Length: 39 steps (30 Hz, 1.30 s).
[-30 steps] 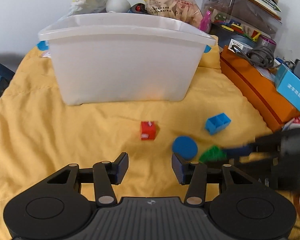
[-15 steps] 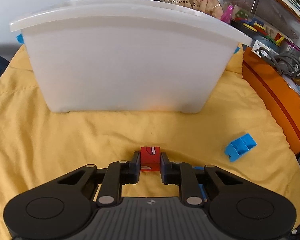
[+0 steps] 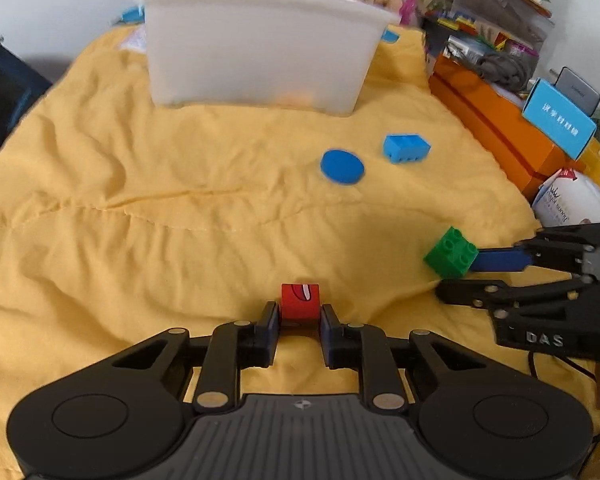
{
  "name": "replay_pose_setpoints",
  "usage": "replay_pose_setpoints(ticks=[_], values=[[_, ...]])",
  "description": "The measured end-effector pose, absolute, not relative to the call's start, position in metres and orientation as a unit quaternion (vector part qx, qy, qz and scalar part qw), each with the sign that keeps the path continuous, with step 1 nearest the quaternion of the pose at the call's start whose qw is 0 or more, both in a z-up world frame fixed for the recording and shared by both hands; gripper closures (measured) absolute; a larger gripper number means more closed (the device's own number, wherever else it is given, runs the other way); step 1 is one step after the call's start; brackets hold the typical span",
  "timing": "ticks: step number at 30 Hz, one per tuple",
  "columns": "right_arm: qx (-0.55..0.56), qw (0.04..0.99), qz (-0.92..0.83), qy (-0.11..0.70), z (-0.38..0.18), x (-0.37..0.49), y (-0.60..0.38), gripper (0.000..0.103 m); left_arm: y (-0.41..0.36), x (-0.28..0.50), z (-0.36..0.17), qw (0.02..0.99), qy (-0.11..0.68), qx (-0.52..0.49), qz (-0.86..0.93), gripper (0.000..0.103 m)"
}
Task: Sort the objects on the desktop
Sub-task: 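Grasp the red block with the left tool while the right tool grasps the green brick, then lift the red block with the left tool while the right tool lifts the green brick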
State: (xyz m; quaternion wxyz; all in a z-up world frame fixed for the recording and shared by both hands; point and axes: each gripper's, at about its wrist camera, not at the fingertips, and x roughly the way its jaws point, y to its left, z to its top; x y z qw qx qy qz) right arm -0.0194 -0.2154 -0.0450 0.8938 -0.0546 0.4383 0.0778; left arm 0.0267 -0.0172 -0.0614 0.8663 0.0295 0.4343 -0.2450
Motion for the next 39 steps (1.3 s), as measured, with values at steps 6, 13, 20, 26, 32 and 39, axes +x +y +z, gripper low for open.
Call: replay_pose_setpoints(ticks=[6, 13, 20, 26, 32, 39], values=[[-0.054, 0.893, 0.066, 0.442, -0.048, -0.010, -0.213, 0.049, -0.016, 0.023, -0.061, 0.868, 0.432, 0.016, -0.244, 0.068], [-0.035, 0.896, 0.075, 0.436, -0.039, -0.009, -0.216, 0.068, -0.019, 0.025, -0.059, 0.873, 0.425, 0.014, -0.240, 0.068], [-0.075, 0.907, 0.082, 0.407, -0.016, -0.019, -0.196, 0.068, -0.028, 0.022, -0.061, 0.873, 0.423, 0.045, -0.239, 0.078], [-0.066, 0.888, 0.075, 0.449, -0.037, -0.020, -0.199, 0.068, -0.030, 0.020, -0.056, 0.872, 0.422, 0.054, -0.243, 0.081], [-0.062, 0.887, 0.074, 0.451, -0.037, -0.021, -0.200, 0.068, -0.038, 0.013, -0.048, 0.872, 0.413, 0.071, -0.253, 0.081], [-0.069, 0.889, 0.075, 0.446, -0.032, -0.024, -0.198, 0.068, -0.043, 0.009, -0.042, 0.875, 0.402, 0.079, -0.259, 0.081]])
